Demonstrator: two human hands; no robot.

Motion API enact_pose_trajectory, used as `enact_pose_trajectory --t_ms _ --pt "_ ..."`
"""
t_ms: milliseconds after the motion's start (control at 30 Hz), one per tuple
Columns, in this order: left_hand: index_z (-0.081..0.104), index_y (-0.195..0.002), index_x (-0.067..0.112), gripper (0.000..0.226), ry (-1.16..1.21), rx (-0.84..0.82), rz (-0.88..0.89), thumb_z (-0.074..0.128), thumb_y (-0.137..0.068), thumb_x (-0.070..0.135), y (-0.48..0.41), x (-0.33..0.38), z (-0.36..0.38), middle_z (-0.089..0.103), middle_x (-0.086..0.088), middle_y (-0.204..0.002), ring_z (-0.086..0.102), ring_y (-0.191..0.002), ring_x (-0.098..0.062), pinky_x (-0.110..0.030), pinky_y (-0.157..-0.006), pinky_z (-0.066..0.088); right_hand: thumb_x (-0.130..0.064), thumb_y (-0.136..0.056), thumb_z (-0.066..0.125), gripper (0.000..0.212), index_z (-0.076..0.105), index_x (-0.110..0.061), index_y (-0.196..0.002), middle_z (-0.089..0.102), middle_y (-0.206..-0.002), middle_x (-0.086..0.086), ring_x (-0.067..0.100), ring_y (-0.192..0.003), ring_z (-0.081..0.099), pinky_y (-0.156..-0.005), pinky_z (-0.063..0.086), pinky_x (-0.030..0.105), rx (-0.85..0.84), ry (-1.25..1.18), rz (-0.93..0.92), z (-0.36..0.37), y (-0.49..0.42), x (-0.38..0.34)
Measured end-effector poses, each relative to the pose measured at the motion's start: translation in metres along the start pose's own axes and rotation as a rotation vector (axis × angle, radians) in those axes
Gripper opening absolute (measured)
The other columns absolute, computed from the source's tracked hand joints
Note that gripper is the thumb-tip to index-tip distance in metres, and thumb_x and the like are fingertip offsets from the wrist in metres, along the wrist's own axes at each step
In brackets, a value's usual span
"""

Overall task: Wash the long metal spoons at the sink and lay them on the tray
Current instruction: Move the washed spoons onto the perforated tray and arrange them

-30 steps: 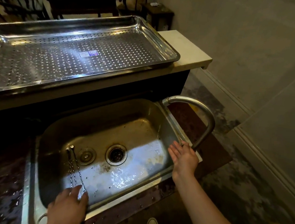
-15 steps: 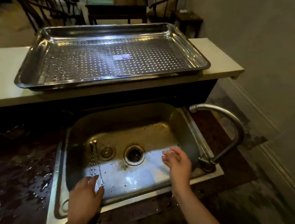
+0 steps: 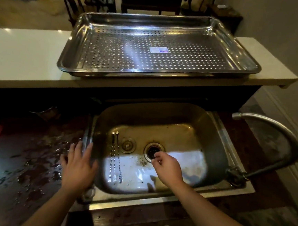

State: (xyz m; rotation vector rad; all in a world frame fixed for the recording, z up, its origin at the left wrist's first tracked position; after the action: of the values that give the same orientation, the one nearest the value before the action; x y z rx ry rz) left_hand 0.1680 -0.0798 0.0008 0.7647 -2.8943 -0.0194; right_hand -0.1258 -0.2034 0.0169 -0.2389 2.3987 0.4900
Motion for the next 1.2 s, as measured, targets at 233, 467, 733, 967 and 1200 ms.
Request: enact_pose_trajectory --t_ms 233,467,733,967,1200 --pt "0.011 -0.152 0.03 0.075 0.076 0.01 -0.114 0.018 -0.088 0.068 -0.033 -0.017 0.004 0.013 -0.008 -0.162 -0.001 -0.15 -0.027 -0.062 -0.116 0.001 -0.037 -0.091 0.06 0.017 0.068 -0.026 -0.101 0.065 -0.074 -0.014 0.0 -0.06 0.058 -0.058 0.05 0.024 -0.125 0.035 0.015 0.058 -0.038 -0.034" --pt "0.017 -0.152 0.033 0.066 0.113 0.062 -0.118 0.018 -0.092 0.063 -0.033 -0.018 0.002 0.014 -0.003 -0.162 -0.001 -0.15 -0.021 -0.058 -0.118 -0.002 -0.027 -0.094 0.059 0.016 0.073 -0.021 -0.098 0.073 -0.102 0.003 0.025 -0.095 0.066 -0.082 0.055 0.035 -0.248 0.068 0.175 0.129 -0.094 -0.041" --pt "0.011 -0.152 0.039 0.065 0.099 0.06 -0.135 0.016 -0.092 0.065 -0.036 -0.02 0.006 0.009 0.002 -0.163 -0.006 -0.15 -0.016 -0.055 -0.119 -0.004 -0.025 -0.095 0.059 0.018 0.073 -0.012 -0.094 0.072 -0.097 0.01 0.028 -0.091 0.067 -0.076 0.055 0.033 -0.258 0.215 0.295 0.191 -0.117 -0.026" --pt "0.016 -0.151 0.039 0.065 0.079 0.061 -0.143 0.019 -0.092 0.064 -0.037 -0.02 0.004 0.015 0.001 -0.162 0.0 -0.15 -0.018 -0.054 -0.119 -0.001 -0.016 -0.086 0.06 0.013 0.072 -0.015 -0.082 0.072 -0.087 0.007 0.027 -0.081 0.067 -0.063 0.051 0.028 -0.225 0.284 0.278 0.203 -0.115 -0.035" --pt "0.013 -0.152 0.04 0.065 0.066 0.055 -0.146 0.017 -0.092 0.065 -0.037 -0.022 0.008 0.015 0.001 -0.162 0.0 -0.15 -0.018 -0.054 -0.119 -0.002 -0.025 -0.079 0.063 0.019 0.065 -0.01 -0.068 0.062 -0.066 0.007 0.025 -0.066 0.061 -0.054 0.039 0.027 -0.228 0.157 0.233 0.195 -0.115 -0.03"
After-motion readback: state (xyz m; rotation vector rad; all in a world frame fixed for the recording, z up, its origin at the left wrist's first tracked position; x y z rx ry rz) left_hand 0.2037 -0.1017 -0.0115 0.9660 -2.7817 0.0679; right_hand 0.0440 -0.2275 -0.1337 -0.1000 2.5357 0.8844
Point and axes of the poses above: each hand's wrist, its own y-axis away from the middle knuckle, its own z-axis out of the palm, x = y × z, the point moved 5 cm from there along -y, towards the middle knuckle
